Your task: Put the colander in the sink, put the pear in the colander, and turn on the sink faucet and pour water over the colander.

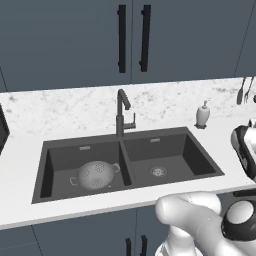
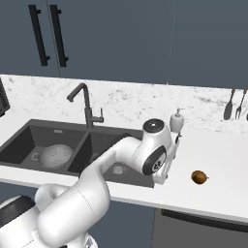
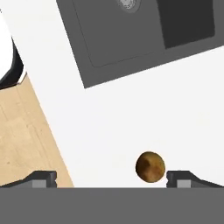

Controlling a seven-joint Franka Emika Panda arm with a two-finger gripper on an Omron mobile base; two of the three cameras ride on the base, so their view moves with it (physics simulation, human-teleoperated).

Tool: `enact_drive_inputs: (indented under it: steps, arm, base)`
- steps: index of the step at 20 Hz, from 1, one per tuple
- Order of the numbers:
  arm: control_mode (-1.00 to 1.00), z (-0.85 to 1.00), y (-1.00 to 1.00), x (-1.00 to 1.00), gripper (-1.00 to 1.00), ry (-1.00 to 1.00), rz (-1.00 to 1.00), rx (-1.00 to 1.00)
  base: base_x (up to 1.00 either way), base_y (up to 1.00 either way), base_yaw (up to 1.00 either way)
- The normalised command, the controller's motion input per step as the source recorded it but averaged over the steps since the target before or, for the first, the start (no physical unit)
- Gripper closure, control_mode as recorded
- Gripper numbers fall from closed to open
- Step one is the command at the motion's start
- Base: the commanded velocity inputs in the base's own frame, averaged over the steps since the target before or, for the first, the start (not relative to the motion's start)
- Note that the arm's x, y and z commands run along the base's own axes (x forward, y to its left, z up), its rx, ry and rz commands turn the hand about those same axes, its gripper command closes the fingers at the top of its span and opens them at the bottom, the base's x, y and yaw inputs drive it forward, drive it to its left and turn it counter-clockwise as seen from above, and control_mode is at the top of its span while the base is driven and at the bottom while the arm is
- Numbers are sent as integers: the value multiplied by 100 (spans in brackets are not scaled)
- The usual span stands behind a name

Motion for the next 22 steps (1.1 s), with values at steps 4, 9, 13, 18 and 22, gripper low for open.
enact_drive_inputs:
  steps: [4,9,13,18,22]
  arm:
    - [-100,-4,-55,0,-100,4,20,0]
    - [-100,-5,-29,0,-100,8,21,0]
    - [-100,-15,-12,0,-100,2,17,0]
    - [-100,-20,-6,3,-100,0,15,-1]
    - [-100,-24,0,11,-100,5,10,-5]
  base:
    - [0,0,0]
    - [0,0,0]
    - [0,0,0]
    - [0,0,0]
    - [0,0,0]
